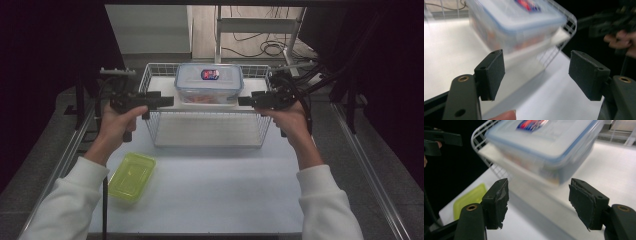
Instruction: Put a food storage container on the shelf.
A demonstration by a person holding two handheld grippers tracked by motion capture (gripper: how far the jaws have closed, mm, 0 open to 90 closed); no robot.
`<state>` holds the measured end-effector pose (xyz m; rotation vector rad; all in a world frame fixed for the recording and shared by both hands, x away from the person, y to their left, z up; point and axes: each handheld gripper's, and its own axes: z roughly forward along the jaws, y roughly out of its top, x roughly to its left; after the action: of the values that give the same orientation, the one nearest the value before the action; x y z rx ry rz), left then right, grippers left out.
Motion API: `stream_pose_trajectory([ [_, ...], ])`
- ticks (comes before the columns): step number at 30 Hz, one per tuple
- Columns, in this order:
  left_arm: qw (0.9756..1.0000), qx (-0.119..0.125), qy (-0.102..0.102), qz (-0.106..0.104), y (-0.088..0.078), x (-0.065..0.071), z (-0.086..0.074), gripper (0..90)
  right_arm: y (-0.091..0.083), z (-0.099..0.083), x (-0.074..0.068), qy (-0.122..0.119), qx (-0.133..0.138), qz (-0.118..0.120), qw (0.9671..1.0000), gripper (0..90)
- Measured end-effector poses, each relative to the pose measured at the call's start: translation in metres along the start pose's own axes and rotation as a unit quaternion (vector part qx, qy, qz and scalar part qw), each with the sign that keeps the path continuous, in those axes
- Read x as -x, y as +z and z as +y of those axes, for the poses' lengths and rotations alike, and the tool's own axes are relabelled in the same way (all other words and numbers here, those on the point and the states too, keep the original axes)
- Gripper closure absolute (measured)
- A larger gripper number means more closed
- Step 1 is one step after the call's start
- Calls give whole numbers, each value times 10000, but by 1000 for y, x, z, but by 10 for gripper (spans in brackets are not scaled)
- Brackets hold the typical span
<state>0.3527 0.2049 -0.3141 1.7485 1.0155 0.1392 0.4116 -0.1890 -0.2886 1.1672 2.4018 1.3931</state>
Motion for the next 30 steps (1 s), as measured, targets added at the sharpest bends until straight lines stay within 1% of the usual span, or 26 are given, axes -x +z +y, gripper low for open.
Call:
stream_pose_trajectory([
  [1,10000,-51,6,-12,-2,3,-7,284,-2,-5,-3,-48,-20,7,10000,323],
  [2,10000,-51,6,-12,-2,3,-7,284,-2,-5,-3,-48,-20,7,10000,323],
  [3,9999,-143,3,-20,-6,7,-21,285,-7,-17,-8,-125,-101,56,9999,325],
  [4,9998,-182,4,17,-8,9,-29,286,-9,-23,-10,-167,-153,70,9997,328],
  [7,9994,-309,103,107,-14,16,-49,287,-14,-42,-17,-300,-337,98,9989,331],
  [8,9994,-309,103,107,-14,16,-49,288,-15,-49,-19,-326,-397,83,9986,333],
  [9,9989,-401,159,200,-16,19,-62,288,-16,-55,-19,-370,-437,60,9983,338],
  [10,9989,-401,159,200,-16,19,-62,287,-16,-55,-19,-370,-437,60,9983,338],
  [11,9983,-485,174,285,-17,21,-73,287,-17,-68,-21,-397,-548,58,9977,343],
  [13,9978,-549,181,336,-18,22,-84,285,-18,-80,-22,-431,-643,29,9970,346],
  [14,9978,-549,181,336,-18,22,-84,284,-18,-80,-22,-431,-643,29,9970,346],
  [15,9975,-582,155,381,-19,22,-94,284,-18,-93,-23,-467,-721,65,9963,348],
  [16,9975,-585,127,380,-20,21,-98,283,-17,-98,-24,-475,-757,77,9960,348],
  [17,9975,-595,106,373,-20,21,-103,281,-17,-103,-25,-490,-788,87,9956,350],
  [18,9975,-595,106,373,-20,21,-103,280,-16,-108,-25,-511,-820,93,9953,350],
  [19,9973,-633,52,364,-19,20,-111,278,-15,-113,-25,-514,-854,109,9950,351],
  [21,9965,-727,61,408,-18,20,-118,271,-11,-120,-26,-525,-975,130,9938,352],
  [22,9965,-727,61,408,-18,20,-118,267,-11,-120,-26,-525,-975,130,9938,352],
  [23,9959,-787,48,436,-16,19,-124,266,-8,-127,-25,-527,-1058,137,9929,353],
  [26,9949,-883,64,476,-14,17,-130,263,-2,-136,-22,-468,-1101,201,9926,355],
  [27,9946,-910,66,500,-13,16,-132,262,0,-138,-21,-452,-1163,210,9920,355],
  [28,9946,-910,66,500,-13,16,-132,261,2,-140,-20,-444,-1220,189,9914,355],
  [29,9937,-962,102,564,-12,14,-135,260,2,-141,-19,-443,-1223,170,9914,355],
  [30,9933,-990,125,585,-12,14,-136,259,3,-142,-18,-420,-1229,174,9914,355],
])
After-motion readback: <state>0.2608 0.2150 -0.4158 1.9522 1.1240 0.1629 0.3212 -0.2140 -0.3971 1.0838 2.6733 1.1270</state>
